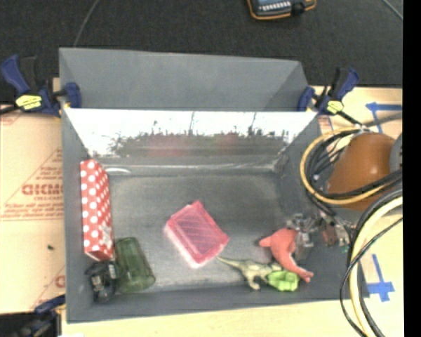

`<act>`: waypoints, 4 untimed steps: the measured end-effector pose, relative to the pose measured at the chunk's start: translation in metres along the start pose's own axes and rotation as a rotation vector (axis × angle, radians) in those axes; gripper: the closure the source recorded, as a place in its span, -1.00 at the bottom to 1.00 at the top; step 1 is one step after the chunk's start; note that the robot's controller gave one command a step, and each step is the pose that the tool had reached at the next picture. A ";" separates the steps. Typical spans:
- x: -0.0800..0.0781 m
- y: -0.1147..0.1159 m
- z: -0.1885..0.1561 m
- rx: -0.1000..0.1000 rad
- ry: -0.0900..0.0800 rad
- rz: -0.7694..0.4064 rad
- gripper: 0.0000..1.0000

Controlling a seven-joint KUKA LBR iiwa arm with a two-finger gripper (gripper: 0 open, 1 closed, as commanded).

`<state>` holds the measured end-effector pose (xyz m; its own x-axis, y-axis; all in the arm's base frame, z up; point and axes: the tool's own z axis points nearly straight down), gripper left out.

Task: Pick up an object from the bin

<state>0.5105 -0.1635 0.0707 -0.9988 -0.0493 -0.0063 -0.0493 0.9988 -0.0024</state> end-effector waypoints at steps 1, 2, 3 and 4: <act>0.001 0.000 -0.017 -0.001 0.003 0.000 1.00; -0.001 -0.001 -0.047 0.002 -0.005 -0.001 1.00; -0.001 -0.001 -0.054 0.004 -0.007 -0.003 1.00; -0.003 -0.002 -0.078 0.006 -0.014 -0.004 1.00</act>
Offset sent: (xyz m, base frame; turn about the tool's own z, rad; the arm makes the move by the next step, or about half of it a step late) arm -0.0010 0.0003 0.0194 -0.0002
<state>0.5128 -0.1657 0.1488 -0.9984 -0.0531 -0.0202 -0.0529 0.9986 -0.0089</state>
